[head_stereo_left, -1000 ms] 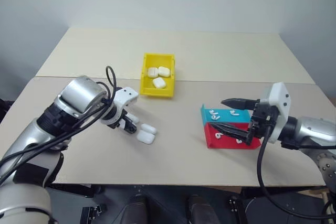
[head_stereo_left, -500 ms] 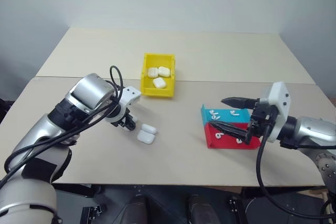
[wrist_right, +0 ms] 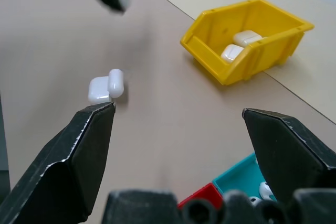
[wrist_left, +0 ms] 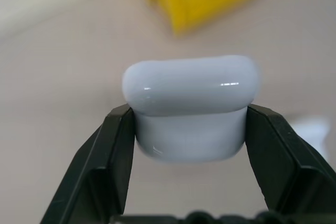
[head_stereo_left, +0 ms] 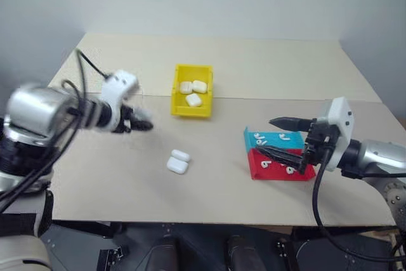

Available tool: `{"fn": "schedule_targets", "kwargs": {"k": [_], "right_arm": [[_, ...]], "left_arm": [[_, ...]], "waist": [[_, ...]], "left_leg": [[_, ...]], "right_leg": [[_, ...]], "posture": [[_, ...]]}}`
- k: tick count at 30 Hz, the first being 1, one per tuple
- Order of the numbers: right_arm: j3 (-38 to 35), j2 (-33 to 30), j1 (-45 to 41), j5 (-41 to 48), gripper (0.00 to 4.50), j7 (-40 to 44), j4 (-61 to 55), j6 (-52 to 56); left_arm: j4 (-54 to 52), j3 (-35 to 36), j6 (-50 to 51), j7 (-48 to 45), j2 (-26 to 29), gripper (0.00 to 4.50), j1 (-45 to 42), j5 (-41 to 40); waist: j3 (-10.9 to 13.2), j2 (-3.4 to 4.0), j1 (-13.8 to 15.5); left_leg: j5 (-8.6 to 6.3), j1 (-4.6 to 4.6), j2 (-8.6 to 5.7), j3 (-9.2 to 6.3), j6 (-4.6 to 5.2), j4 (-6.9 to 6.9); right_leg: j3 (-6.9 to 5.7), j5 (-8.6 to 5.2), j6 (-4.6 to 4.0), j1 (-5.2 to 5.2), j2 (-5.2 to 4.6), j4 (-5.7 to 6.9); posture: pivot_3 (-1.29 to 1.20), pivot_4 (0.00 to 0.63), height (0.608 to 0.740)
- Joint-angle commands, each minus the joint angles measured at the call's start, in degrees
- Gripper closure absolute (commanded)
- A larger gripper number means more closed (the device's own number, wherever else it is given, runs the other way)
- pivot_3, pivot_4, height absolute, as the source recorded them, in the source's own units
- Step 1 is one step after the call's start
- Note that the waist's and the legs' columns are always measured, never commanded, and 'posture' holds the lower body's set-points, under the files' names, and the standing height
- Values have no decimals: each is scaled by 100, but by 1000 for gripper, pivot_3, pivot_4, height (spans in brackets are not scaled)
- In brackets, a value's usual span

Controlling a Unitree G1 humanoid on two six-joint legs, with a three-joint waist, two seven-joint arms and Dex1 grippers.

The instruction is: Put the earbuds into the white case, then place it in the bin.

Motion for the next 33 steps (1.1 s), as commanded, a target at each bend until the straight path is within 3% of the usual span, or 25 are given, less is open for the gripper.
{"fn": "schedule_targets", "kwargs": {"k": [1,3,5,13,17,20,28,33], "right_arm": [[-37,-376,-288,-170,0,271,176,-68],[295,-891,-424,-598,0,679,330,-194],[750,-1346,-693,-1020,0,971,456,-235],[2610,-1869,-2306,-1942,0,2307,826,109],[3462,-1563,-2824,-2596,0,2817,1281,-76],[3923,-1303,-3043,-3130,855,2962,1652,-234],[4649,-844,-3207,-4448,855,3041,2353,-870],[4728,-552,-3222,-4931,855,3057,2763,-1184]], "left_arm": [[-476,786,-1697,-181,-605,1681,561,-12],[-481,1257,-2716,-582,-1530,1681,897,-501],[-507,1173,-2969,-1067,-2006,1681,1058,-854],[-212,119,-4550,-3322,-2533,1681,1262,-706],[-161,-166,-4865,-4061,-2603,1681,1283,-847],[-234,-242,-4930,-4250,-2651,1681,1369,-937],[-251,-285,-5034,-4327,-2691,1681,1398,-906],[-345,-333,-5049,-4237,-2701,1681,1485,-857]], "waist": [[0,0,1],[-2,3,21],[0,-1,24],[-1,2,-101],[-1,2,-114],[-1,2,-116],[-1,2,-114],[-1,2,-114]], "left_leg": [[0,2,0,0,0,0],[0,0,-1,1,0,0],[0,-5,-1,2,0,4],[0,2,0,5,0,2],[-1,-1,0,4,1,3],[-1,-2,0,4,2,4],[-1,-3,0,3,2,5],[-1,-3,1,3,2,4]], "right_leg": [[0,0,0,3,0,0],[1,1,0,2,0,-2],[-2,2,0,0,-1,-1],[9,2,0,-3,2,0],[8,2,0,-4,2,-2],[8,2,0,-6,2,-1],[8,2,0,-7,2,0],[7,2,0,-8,3,0]], "posture": [[0,150,740],[0,150,740],[0,150,740],[0,150,740],[0,150,740],[0,150,740],[0,150,740],[0,150,740]]}}
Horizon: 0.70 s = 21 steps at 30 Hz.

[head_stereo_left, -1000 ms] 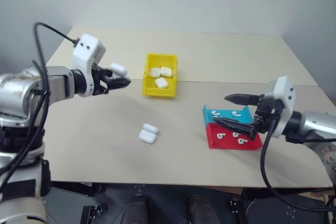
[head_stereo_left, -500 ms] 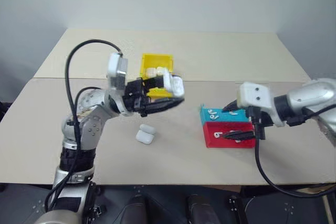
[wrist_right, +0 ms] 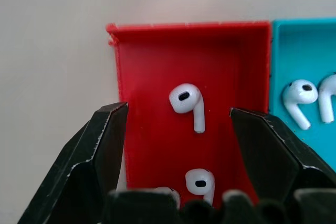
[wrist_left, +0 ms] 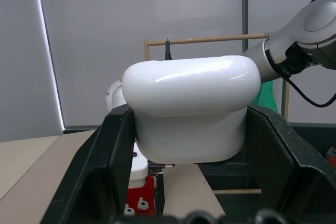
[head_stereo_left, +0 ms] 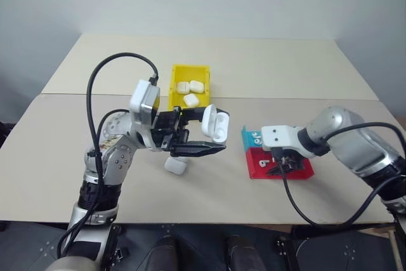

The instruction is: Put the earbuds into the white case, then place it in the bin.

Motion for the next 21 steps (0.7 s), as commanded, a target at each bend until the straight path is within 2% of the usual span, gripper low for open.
{"fn": "schedule_targets", "kwargs": {"k": [1,3,7,21], "right_arm": [[-58,93,-123,-292,855,83,181,-261],[-73,166,-115,-376,855,164,270,-335],[-126,265,-81,-560,1769,226,366,-521],[-345,426,39,-667,1769,231,274,-624]], "left_arm": [[-231,-45,-127,63,-20,1681,42,-30],[-262,-52,-127,107,-21,1681,60,-15],[-367,-50,-79,193,-3,1681,83,-57],[-534,-81,7,338,59,1681,103,-112]], "waist": [[0,0,0],[0,0,0],[0,0,1],[0,0,2]], "left_leg": [[0,0,0,0,0,0],[0,0,0,0,0,0],[0,1,0,0,0,1],[0,2,0,0,0,0]], "right_leg": [[0,0,0,0,0,0],[0,0,0,0,0,0],[0,0,0,1,0,1],[0,0,0,1,0,1]], "posture": [[0,150,740],[0,150,740],[0,150,740],[0,150,740]]}}
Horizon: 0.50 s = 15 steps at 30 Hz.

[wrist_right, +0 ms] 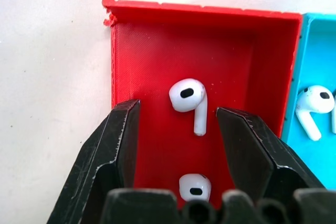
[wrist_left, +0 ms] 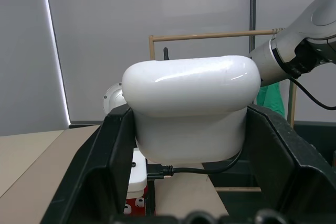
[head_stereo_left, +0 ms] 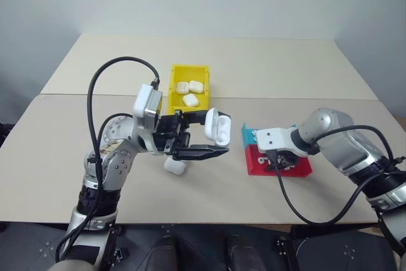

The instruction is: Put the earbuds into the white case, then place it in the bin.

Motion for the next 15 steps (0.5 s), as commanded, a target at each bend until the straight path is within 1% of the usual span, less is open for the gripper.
{"fn": "schedule_targets", "kwargs": {"k": [1,9,12,15], "right_arm": [[-232,26,11,-43,1769,-1,-88,-122],[-189,49,99,-118,1769,18,-45,-285],[-168,88,142,-170,2360,-1,-25,-335],[-178,113,160,-215,3361,0,4,-380]], "left_arm": [[-241,-2,0,27,27,1681,-73,-153],[-223,-9,23,38,55,1681,-97,-161],[-210,-5,27,46,64,1681,-105,-156],[-196,1,32,48,77,1681,-110,-156]], "waist": [[0,0,-1],[0,0,0],[0,0,-1],[0,0,-9]], "left_leg": [[0,0,0,0,0,0],[0,0,0,0,0,0],[0,2,0,0,0,0],[0,9,0,0,0,0]], "right_leg": [[0,0,0,0,0,0],[0,0,0,1,0,0],[0,0,0,3,0,0],[0,0,0,8,0,1]], "posture": [[0,150,740],[0,150,740],[0,150,740],[0,150,740]]}}
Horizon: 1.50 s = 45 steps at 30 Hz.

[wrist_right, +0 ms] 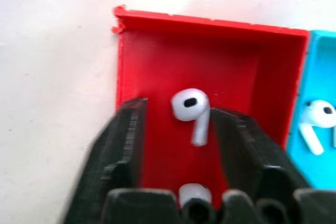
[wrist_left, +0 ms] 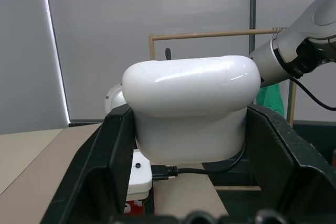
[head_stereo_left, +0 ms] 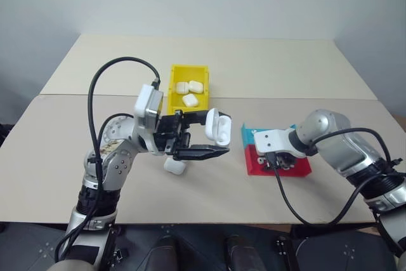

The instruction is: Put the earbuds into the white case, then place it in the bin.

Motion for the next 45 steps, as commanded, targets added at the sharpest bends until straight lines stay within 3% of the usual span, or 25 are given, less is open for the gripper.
{"fn": "schedule_targets", "kwargs": {"k": [1,2,9,13,19,24,31,45], "right_arm": [[-107,20,56,-130,3694,-17,-8,-56],[-132,16,80,-140,3869,-15,-31,-34],[-807,-103,374,244,3874,-36,-520,581],[-2101,-112,518,1387,3874,-8,-1236,1745],[-4964,847,940,3674,3874,-827,-2257,2743],[-6009,1596,632,5209,3874,-2060,-2720,3428],[-5807,1881,338,6408,3874,-3274,-3118,3490],[-4691,1578,714,6339,3874,-3728,-3225,2922]], "left_arm": [[-187,19,16,27,37,1681,-115,-146],[-182,20,18,27,41,1681,-119,-146],[-79,13,31,3,26,1681,-195,-155],[47,40,90,-19,-2,1681,-340,-224],[406,26,294,149,-128,1681,-723,-271],[712,-158,645,255,-156,1681,-1153,-168],[941,-286,570,112,-268,1681,-1349,-74],[827,-231,500,160,-370,1681,-1282,-6]], "waist": [[0,0,-2],[0,0,-2],[0,0,12],[0,0,38],[0,-1,89],[0,0,84],[0,1,44],[-1,1,15]], "left_leg": [[0,1,0,0,0,0],[0,5,0,0,0,0],[0,4,0,0,0,-1],[0,-6,0,-1,0,-1],[0,-3,1,-6,1,-5],[0,-4,0,-7,0,-2],[0,-7,1,-7,0,-13],[0,-12,0,-8,1,-11]], "right_leg": [[0,0,0,1,0,0],[0,0,0,3,0,1],[0,0,0,3,0,0],[0,0,0,-4,0,0],[-4,0,0,3,2,-4],[-5,1,2,2,1,2],[-4,0,1,-3,2,-3],[-5,0,1,-6,1,-5]], "posture": [[0,150,740],[0,150,740],[0,150,740],[0,150,740],[0,150,740],[0,150,740],[0,150,740],[0,150,740]]}}
